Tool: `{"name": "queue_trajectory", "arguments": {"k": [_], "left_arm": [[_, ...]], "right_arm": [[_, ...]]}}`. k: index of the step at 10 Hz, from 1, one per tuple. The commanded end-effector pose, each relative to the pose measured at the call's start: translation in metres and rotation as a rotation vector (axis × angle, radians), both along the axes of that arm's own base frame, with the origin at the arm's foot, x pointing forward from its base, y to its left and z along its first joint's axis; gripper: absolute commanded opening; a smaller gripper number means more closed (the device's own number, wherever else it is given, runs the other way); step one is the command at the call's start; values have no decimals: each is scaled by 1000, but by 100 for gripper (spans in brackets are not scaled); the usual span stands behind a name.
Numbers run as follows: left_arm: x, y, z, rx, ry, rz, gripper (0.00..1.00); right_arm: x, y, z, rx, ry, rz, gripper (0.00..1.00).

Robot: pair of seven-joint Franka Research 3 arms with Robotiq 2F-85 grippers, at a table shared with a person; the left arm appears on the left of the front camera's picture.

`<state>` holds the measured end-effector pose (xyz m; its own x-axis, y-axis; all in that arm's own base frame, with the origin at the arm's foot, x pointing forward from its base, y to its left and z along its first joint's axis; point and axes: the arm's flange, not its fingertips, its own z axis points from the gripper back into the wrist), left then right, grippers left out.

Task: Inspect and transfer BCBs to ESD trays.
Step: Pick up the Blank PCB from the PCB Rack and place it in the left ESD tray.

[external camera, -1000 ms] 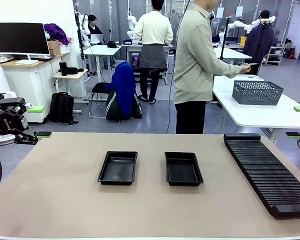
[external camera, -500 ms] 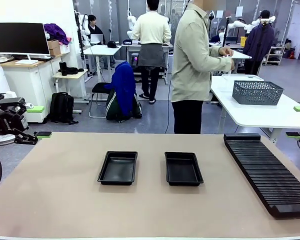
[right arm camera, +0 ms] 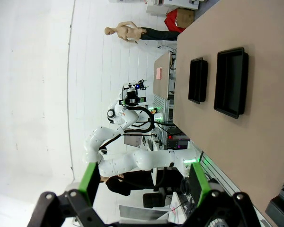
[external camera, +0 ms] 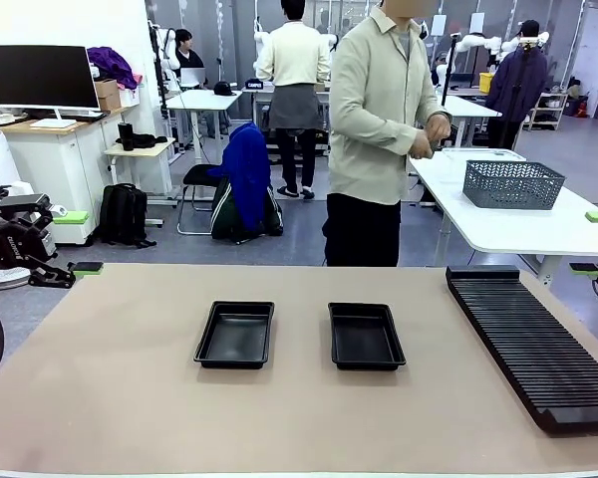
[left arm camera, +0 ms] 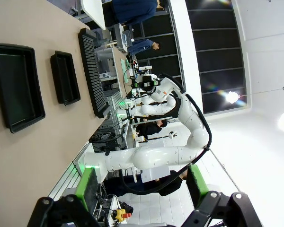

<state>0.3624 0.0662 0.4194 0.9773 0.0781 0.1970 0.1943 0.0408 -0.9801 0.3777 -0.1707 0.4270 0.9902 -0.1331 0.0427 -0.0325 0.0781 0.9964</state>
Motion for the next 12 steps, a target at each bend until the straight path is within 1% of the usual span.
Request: {"name": "queue_trajectory", "arguments": {"k": [1,12], "left_arm": [[-1,0,0,5,-1,5,100],[-1,0,0,5,-1,5,100]], "right_arm": [[0,0,0,-3,-2,3,100],[0,0,0,-3,-2,3,100]]}}
